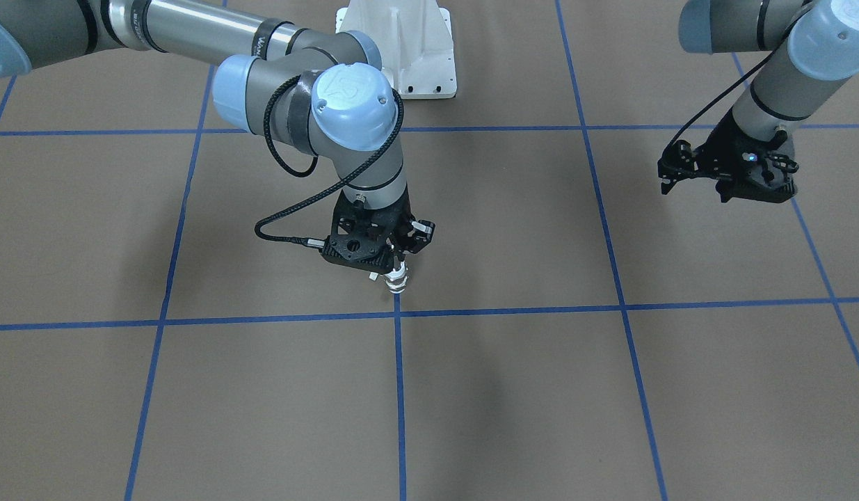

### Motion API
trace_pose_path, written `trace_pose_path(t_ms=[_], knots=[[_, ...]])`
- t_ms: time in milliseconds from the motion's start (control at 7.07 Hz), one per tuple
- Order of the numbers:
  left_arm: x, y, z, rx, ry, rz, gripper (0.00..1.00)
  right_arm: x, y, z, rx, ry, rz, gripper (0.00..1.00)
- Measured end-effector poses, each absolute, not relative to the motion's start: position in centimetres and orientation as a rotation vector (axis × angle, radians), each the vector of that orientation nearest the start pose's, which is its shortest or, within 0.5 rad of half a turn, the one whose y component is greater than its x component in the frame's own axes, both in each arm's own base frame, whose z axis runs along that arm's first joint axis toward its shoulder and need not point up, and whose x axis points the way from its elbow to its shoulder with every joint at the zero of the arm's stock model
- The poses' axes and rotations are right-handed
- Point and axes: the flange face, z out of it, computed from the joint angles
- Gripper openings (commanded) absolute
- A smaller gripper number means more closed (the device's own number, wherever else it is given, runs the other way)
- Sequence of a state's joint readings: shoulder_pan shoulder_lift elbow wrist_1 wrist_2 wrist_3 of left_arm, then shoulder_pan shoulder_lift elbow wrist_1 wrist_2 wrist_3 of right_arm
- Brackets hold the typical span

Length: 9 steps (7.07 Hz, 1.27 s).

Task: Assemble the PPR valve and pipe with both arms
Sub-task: 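Lower the chrome fitting into the valve top and press it in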

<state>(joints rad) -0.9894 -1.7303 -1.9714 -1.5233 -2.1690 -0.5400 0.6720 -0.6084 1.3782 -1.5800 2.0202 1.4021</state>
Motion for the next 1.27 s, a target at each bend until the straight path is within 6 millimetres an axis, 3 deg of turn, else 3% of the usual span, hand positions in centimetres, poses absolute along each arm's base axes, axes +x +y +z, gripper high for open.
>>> trace_pose_path(t_ms=[1272], knots=[[22.48, -48.26, 39.60, 0.111, 0.761, 0.192, 0.99, -55.04, -54.04, 13.01, -0.090, -0.854, 0.291, 0.00]])
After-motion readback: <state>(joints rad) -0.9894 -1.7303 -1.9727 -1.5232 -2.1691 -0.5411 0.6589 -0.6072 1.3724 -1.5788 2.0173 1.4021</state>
